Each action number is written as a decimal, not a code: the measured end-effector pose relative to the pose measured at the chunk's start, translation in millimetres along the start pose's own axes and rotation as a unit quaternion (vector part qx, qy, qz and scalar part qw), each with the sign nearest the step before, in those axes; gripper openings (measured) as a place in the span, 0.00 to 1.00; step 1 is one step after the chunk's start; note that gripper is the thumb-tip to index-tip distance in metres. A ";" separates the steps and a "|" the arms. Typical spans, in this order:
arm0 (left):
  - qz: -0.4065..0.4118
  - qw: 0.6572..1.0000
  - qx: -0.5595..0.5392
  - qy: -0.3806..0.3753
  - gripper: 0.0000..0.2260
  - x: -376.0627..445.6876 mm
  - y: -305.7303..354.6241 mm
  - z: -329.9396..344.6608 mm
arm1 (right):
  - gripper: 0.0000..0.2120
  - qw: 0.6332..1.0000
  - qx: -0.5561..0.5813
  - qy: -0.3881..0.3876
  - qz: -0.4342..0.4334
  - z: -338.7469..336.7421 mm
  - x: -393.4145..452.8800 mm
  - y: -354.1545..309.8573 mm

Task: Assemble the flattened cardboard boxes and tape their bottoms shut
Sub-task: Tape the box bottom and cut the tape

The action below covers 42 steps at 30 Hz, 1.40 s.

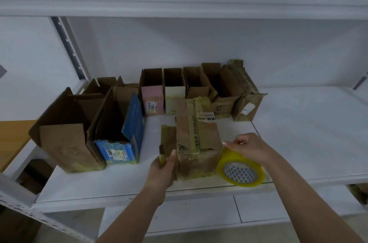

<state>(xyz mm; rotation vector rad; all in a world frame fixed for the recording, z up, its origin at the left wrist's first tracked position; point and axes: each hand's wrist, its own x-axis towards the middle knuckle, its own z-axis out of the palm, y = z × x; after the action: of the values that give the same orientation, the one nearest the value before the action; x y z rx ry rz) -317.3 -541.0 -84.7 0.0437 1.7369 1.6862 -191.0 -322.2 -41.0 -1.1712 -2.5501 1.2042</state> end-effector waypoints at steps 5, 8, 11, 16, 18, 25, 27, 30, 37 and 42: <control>0.183 0.978 0.087 -0.046 0.14 -7.1 63.0 2.5 | 0.22 1.000 0.001 0.004 -0.007 -1.1 -4.3 -3.4; 0.190 0.944 0.140 -0.231 0.17 -9.4 93.3 35.5 | 0.25 1.000 0.020 -0.001 -0.011 -3.1 -5.7 -3.2; 0.130 0.913 0.218 -0.318 0.20 -2.2 95.4 67.4 | 0.24 0.999 0.049 -0.009 -0.011 -3.5 -6.5 -1.2; 0.142 0.906 0.256 -0.304 0.22 14.8 81.7 76.4 | 0.11 0.980 0.180 -0.084 0.004 -13.8 -8.5 8.4; 0.157 0.910 0.245 -0.297 0.22 16.4 78.9 75.4 | 0.11 0.974 0.190 -0.126 -0.018 -20.7 -10.7 16.2; 0.185 0.900 0.281 -0.279 0.23 20.8 75.5 72.0 | 0.07 0.988 -0.136 -0.061 -0.039 -24.3 0.6 24.7; 0.192 0.898 0.283 -0.275 0.23 19.8 75.7 71.4 | 0.11 0.984 -0.169 -0.058 -0.018 -25.1 0.3 28.0; 0.204 0.885 0.309 -0.281 0.22 17.8 76.2 73.3 | 0.09 0.991 -0.075 -0.102 -0.030 -23.1 -5.5 37.9; 0.225 0.725 0.558 -0.334 0.20 3.1 94.7 84.6 | 0.09 0.991 0.073 -0.108 -0.024 -33.9 -23.4 41.2; 0.221 0.619 0.695 -0.293 0.20 -5.0 98.0 106.7 | 0.10 0.995 -0.095 -0.025 -0.002 -39.8 -35.8 23.8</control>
<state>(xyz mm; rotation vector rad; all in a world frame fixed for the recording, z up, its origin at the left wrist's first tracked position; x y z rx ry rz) -303.5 -436.6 15.0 1.6106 2.0633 0.0258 -136.5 -312.0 -22.0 -1.1847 -2.7547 1.0216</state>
